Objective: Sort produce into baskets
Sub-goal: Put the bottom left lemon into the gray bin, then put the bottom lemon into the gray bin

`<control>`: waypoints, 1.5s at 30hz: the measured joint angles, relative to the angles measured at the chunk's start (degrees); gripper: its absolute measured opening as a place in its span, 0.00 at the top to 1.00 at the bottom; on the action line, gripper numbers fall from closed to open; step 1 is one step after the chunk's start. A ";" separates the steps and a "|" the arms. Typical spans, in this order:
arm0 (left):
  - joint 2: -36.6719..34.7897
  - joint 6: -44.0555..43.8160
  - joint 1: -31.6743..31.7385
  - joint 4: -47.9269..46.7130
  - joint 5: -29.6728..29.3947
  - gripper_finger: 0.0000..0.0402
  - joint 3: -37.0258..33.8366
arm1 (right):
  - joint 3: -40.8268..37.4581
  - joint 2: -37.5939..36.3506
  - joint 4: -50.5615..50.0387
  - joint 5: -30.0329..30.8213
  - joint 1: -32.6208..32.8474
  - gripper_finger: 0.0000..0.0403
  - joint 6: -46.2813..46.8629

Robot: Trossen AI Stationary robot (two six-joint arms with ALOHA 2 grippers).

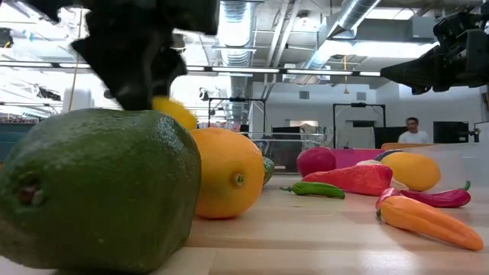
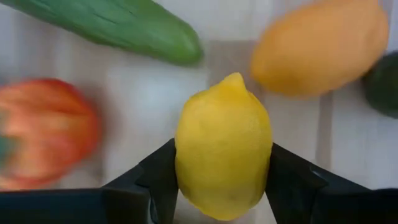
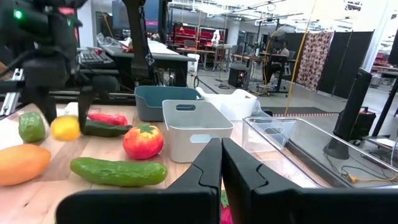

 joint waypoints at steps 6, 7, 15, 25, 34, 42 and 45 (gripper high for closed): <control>-3.21 7.23 3.32 -5.27 -6.36 0.54 4.73 | 0.00 0.00 0.00 0.00 0.00 0.91 0.05; -3.86 8.52 4.23 -5.89 -7.92 0.54 4.90 | 0.00 0.00 0.00 0.00 0.00 0.91 0.05; -6.92 15.72 17.10 -12.82 -13.12 0.54 4.94 | 0.00 0.00 0.00 0.00 0.00 0.91 0.05; -6.94 24.05 32.84 -11.44 -3.71 0.54 3.15 | 0.00 0.00 0.00 0.00 0.00 0.91 0.03; -6.94 30.78 36.43 -8.61 -0.56 0.37 3.15 | 0.00 -0.01 0.00 -0.01 0.00 0.91 0.03; -7.11 32.41 36.44 -8.24 3.30 0.25 4.03 | 0.00 0.00 0.00 -0.02 0.00 0.91 0.01; -8.40 33.80 36.17 -8.22 5.83 0.24 4.74 | 0.00 0.00 0.00 -0.02 0.00 0.91 0.01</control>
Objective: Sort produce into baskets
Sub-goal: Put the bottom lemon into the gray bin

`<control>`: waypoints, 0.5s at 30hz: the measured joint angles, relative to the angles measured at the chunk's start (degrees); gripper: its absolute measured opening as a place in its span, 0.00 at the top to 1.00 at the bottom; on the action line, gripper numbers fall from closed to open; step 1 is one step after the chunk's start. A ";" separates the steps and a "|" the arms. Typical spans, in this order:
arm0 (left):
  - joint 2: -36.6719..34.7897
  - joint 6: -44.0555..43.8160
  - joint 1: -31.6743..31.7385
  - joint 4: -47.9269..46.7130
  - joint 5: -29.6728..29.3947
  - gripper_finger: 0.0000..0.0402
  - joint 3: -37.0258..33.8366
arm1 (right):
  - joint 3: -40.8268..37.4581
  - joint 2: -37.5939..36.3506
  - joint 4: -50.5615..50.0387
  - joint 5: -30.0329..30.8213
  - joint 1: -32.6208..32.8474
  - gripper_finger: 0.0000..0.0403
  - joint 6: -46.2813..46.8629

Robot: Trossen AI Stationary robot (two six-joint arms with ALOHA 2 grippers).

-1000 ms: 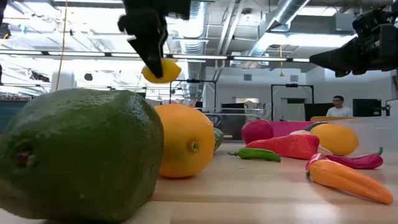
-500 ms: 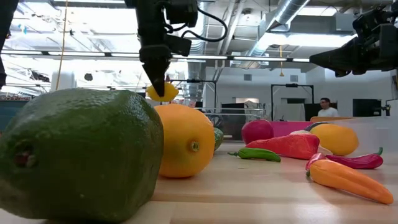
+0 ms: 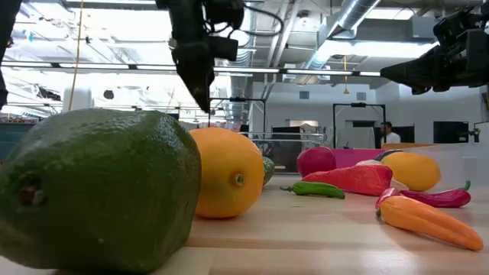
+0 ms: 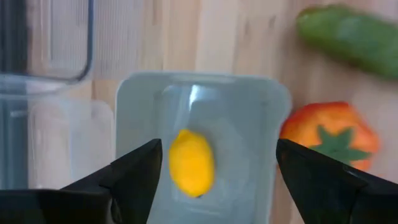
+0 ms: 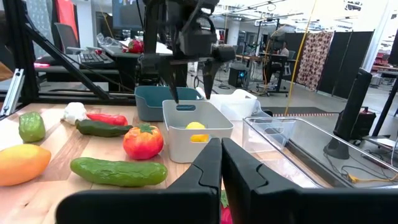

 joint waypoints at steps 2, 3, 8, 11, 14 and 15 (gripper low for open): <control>-1.45 0.26 -0.59 -0.02 1.60 0.24 0.60 | 0.00 0.00 0.00 0.00 0.00 0.91 0.00; -2.13 0.27 -1.02 0.03 2.45 0.24 0.89 | 0.00 0.00 0.00 0.00 0.00 0.91 0.00; -5.05 0.26 -5.68 1.20 4.26 0.24 1.64 | 0.00 -0.01 0.00 0.00 -0.01 0.91 0.00; -5.75 0.03 -9.83 2.07 3.68 0.24 1.73 | 0.00 0.00 0.00 0.00 -0.02 0.91 0.00; -5.70 -1.21 -14.56 2.73 1.79 0.24 1.71 | 0.00 -0.01 0.00 0.00 -0.01 0.91 0.00; -5.50 -1.72 -16.14 3.13 1.14 0.24 1.70 | 0.00 -0.01 0.00 0.00 -0.01 0.91 0.00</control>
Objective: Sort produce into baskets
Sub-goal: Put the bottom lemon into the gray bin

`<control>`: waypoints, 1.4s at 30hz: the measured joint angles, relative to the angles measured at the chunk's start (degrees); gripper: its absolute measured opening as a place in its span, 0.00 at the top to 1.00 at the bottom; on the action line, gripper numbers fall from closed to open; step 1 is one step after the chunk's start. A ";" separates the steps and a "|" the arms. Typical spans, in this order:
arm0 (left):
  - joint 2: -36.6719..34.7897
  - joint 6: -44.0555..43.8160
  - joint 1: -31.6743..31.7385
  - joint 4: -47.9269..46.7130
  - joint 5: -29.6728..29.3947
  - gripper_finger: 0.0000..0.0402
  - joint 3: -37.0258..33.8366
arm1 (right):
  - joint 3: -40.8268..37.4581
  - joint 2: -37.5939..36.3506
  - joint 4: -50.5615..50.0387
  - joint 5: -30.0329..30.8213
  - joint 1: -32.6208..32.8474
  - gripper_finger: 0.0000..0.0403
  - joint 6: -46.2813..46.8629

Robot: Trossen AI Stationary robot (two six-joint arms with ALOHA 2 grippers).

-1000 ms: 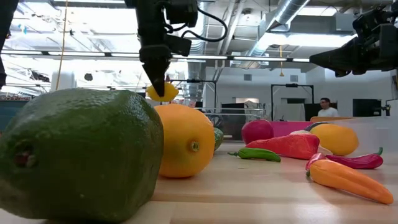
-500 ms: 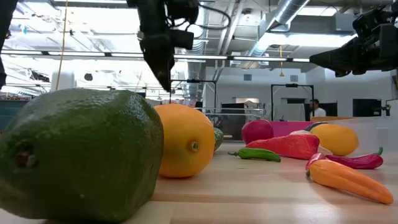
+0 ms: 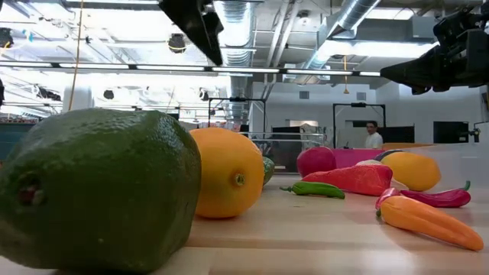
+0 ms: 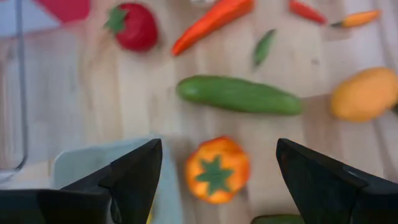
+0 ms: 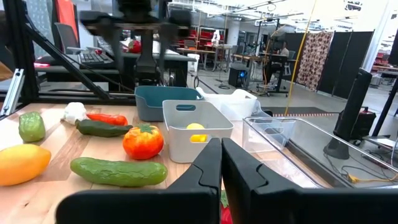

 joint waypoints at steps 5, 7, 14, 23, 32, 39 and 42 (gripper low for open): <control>1.68 -0.80 -7.42 3.07 -3.02 0.24 -0.22 | 0.00 -0.01 0.00 0.00 -0.01 0.91 0.00; 2.45 -0.18 -9.96 5.10 -4.13 0.24 -0.17 | 0.00 0.01 0.00 -0.02 0.01 0.91 0.00; 8.63 3.74 -15.56 9.70 -2.62 0.24 -0.20 | 0.00 0.03 0.04 0.00 -0.02 0.91 0.04; 16.43 14.17 -18.82 11.95 1.65 0.24 -0.20 | 0.00 0.00 0.00 -0.09 0.01 0.91 0.00; 20.35 23.12 -19.40 14.85 3.08 0.24 -0.20 | 0.00 -0.02 0.00 -0.07 -0.02 0.91 0.00; 20.69 23.52 -19.11 17.76 2.82 0.24 -0.17 | 0.00 -0.02 0.02 -0.02 -0.02 0.91 0.00; 22.44 23.21 -19.41 17.73 3.54 0.24 -0.15 | 0.00 0.01 0.00 -0.01 -0.02 0.91 -0.01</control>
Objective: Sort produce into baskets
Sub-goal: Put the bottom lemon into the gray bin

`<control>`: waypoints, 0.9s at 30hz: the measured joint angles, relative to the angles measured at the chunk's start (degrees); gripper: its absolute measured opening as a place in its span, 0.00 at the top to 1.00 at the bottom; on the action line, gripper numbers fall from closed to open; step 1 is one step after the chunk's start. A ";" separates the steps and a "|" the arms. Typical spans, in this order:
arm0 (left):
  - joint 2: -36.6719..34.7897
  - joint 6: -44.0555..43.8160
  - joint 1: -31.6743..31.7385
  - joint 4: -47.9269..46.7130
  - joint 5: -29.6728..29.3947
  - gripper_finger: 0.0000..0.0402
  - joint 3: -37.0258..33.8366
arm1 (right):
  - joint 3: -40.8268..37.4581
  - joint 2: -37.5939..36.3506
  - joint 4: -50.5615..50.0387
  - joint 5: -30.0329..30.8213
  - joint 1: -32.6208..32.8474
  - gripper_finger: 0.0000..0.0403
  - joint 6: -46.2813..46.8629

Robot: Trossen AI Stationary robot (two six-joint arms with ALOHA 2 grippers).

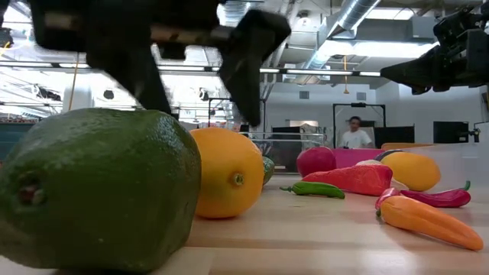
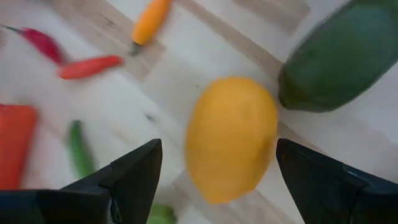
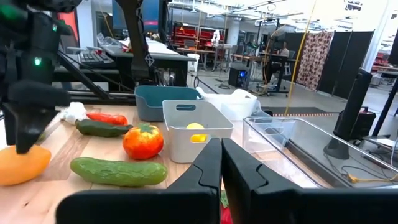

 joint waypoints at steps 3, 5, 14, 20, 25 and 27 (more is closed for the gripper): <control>2.01 -0.11 -0.36 0.50 0.20 0.24 0.00 | 0.00 0.00 0.09 0.02 0.00 0.91 -0.01; 3.03 -0.15 -0.46 0.64 -1.12 0.24 -0.02 | 0.00 -0.02 0.07 0.03 0.00 0.91 -0.01; 3.56 -1.22 -0.36 0.43 -2.06 0.33 -0.04 | 0.00 -0.02 0.04 0.03 0.00 0.91 0.01; 3.56 -5.10 -0.38 0.27 -1.16 0.48 -0.04 | 0.00 -0.02 0.02 0.03 0.00 0.91 0.01; 3.06 -9.22 -0.25 -0.69 -1.56 0.48 -0.04 | 0.00 -0.02 0.02 0.03 0.00 0.91 0.01; 2.00 -10.75 0.07 -0.95 -1.65 0.47 -0.04 | 0.00 -0.01 0.02 0.02 0.02 0.91 0.01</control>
